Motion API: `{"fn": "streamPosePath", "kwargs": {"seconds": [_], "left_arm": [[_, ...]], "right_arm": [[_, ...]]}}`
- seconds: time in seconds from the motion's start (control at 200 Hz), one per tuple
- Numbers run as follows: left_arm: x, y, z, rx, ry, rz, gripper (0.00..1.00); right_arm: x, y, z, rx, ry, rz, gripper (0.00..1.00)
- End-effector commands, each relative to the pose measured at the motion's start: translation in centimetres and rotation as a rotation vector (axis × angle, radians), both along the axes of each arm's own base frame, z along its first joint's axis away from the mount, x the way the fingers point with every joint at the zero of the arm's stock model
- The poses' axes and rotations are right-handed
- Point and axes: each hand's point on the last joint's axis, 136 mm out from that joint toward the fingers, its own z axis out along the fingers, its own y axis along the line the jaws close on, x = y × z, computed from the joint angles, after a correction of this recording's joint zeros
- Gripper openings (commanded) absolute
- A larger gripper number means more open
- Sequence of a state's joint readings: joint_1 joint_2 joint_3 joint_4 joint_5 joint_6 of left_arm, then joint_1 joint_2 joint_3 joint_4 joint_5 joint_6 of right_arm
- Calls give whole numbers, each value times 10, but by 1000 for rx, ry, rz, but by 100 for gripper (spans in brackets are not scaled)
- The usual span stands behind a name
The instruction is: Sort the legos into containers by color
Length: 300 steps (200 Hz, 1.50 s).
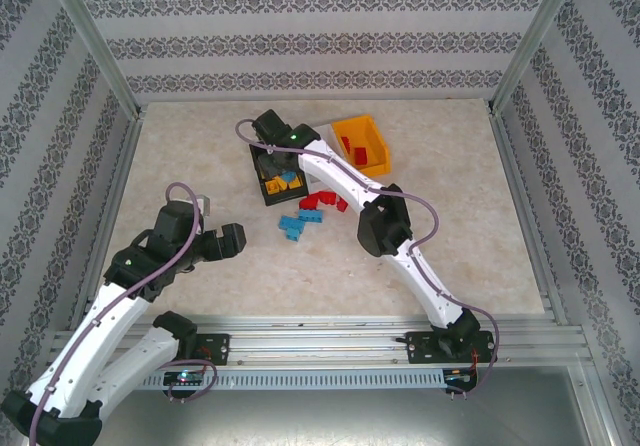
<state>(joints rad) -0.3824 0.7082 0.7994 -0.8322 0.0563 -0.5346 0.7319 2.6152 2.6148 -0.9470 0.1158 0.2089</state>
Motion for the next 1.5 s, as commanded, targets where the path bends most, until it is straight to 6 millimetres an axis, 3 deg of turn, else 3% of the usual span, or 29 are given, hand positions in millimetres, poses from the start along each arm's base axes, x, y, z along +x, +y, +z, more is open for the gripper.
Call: {"fn": "streamPosePath", "kwargs": {"seconds": [0.0, 0.135, 0.2, 0.31, 0.535, 0.6, 0.719, 0.764, 0.934, 1.294, 1.389, 1.494], "left_arm": [[-5, 6, 5, 18, 1, -6, 98], [-4, 6, 4, 21, 4, -7, 98], [-3, 6, 3, 23, 6, -8, 98], [-1, 6, 3, 23, 5, -8, 98], [3, 0, 2, -9, 5, -11, 98], [3, 1, 3, -7, 3, -10, 98], [2, 2, 5, -9, 3, -8, 98], [1, 3, 5, -6, 4, -5, 98], [-1, 5, 4, -2, 5, 0, 98], [2, 0, 3, -18, 4, -11, 97], [2, 0, 2, -17, 7, -14, 97], [2, -1, 0, -18, 11, -18, 97]], "right_arm": [[1, -13, -30, -52, 62, 10, 52], [-3, -18, -44, -80, 96, 45, 45], [-13, -13, -50, -104, 110, 117, 45], [-15, -21, -60, -171, 113, 115, 48], [-22, -29, -61, -185, 155, 102, 50], [-20, -30, -61, -160, 169, 84, 43], [-17, -28, -58, -104, 183, 51, 23], [-14, -28, -53, -104, 166, 42, 18], [-14, -22, -26, -77, 102, 37, 17], [-15, -22, 58, 51, -57, 11, 16], [-16, -30, 78, 78, -78, -11, 16], [-11, -55, 92, 61, -111, -68, 16]]}}
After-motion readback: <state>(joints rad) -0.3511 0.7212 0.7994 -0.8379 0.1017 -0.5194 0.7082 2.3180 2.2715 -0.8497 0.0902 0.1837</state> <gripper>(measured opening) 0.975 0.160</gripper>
